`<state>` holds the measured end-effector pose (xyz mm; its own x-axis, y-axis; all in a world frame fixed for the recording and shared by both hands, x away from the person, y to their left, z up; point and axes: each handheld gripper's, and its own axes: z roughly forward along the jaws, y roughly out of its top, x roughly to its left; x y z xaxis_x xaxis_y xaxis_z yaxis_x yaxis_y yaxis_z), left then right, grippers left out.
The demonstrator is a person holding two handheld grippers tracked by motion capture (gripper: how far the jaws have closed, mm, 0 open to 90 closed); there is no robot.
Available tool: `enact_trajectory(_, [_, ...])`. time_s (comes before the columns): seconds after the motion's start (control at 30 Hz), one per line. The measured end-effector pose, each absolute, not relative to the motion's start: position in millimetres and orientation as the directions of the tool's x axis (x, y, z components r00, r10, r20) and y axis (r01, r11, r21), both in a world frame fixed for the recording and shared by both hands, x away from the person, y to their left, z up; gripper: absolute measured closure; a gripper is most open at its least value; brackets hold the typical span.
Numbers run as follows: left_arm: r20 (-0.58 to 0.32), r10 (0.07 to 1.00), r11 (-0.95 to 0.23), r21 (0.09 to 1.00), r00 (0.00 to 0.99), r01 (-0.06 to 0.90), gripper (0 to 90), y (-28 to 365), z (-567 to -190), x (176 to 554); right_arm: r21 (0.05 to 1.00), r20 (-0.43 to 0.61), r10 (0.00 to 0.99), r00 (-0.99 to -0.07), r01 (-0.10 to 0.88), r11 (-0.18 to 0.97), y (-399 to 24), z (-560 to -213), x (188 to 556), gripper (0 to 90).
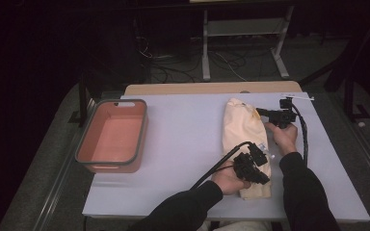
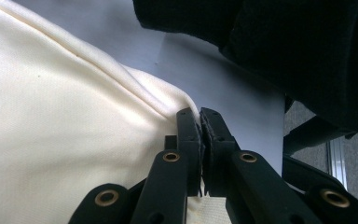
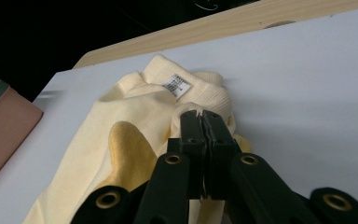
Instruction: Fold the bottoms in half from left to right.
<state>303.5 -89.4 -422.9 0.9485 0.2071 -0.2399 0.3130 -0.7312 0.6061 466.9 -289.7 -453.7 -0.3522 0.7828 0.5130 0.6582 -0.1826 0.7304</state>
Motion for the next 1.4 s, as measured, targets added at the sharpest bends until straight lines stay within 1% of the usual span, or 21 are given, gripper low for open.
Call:
enact_trajectory(0.1, [-0.245,0.207,-0.729,0.607,0.947,0.316,87.0,-89.6,-423.5,304.6,0.734,0.504,0.794,-0.34,0.654,-0.186,-291.7,-452.0,466.2,82.5])
enact_trajectory(0.27, [-0.26,0.203,-0.724,0.609,0.944,0.323,86.1,-89.4,-424.3,305.9,0.748,0.478,0.822,-0.308,0.633,-0.198,-298.6,-445.9,463.2,70.6])
enact_trajectory(0.37, [-0.274,0.194,-0.727,0.605,0.942,0.326,85.5,-88.7,-424.7,307.6,0.757,0.464,0.835,-0.296,0.622,-0.2,-302.4,-442.1,461.1,59.1])
enact_trajectory(0.47, [-0.293,0.19,-0.726,0.601,0.937,0.335,84.6,-88.5,-425.2,308.6,0.76,0.464,0.836,-0.291,0.615,-0.208,-305.6,-439.0,459.2,51.1])
enact_trajectory(0.53, [-0.306,0.18,-0.723,0.603,0.935,0.337,82.1,-87.8,-425.0,309.3,0.765,0.466,0.835,-0.293,0.608,-0.214,-307.1,-437.0,458.3,46.0])
enact_trajectory(0.67, [-0.345,0.163,-0.698,0.622,0.924,0.355,68.5,-86.3,-422.5,310.2,0.768,0.461,0.836,-0.297,0.605,-0.209,-307.9,-432.0,457.3,32.4])
enact_trajectory(0.83, [-0.327,0.165,-0.676,0.649,0.93,0.348,53.0,-83.4,-419.6,309.3,0.776,0.433,0.844,-0.318,0.607,-0.17,-304.3,-425.0,456.5,13.5])
enact_trajectory(0.9, [-0.324,0.172,-0.66,0.663,0.93,0.353,48.1,-80.7,-416.7,309.5,0.777,0.419,0.851,-0.316,0.609,-0.156,-302.2,-422.6,456.7,12.8])
enact_trajectory(1.03, [-0.307,0.182,-0.615,0.706,0.934,0.352,37.6,-72.0,-408.4,312.0,0.783,0.388,0.861,-0.329,0.611,-0.119,-297.7,-418.6,456.9,4.2])
enact_trajectory(1.1, [-0.308,0.186,-0.592,0.723,0.933,0.357,33.2,-66.9,-404.6,315.1,0.784,0.388,0.859,-0.335,0.61,-0.116,-296.2,-417.3,457.1,1.7])
enact_trajectory(1.23, [-0.293,0.207,-0.563,0.745,0.933,0.358,25.5,-56.9,-398.3,321.0,0.795,0.382,0.855,-0.351,0.597,-0.11,-294.2,-415.3,456.6,0.0])
enact_trajectory(1.4, [-0.264,0.252,-0.533,0.765,0.931,0.361,11.3,-44.6,-392.2,328.8,0.803,0.361,0.858,-0.367,0.59,-0.085,-291.6,-412.6,455.7,0.0])
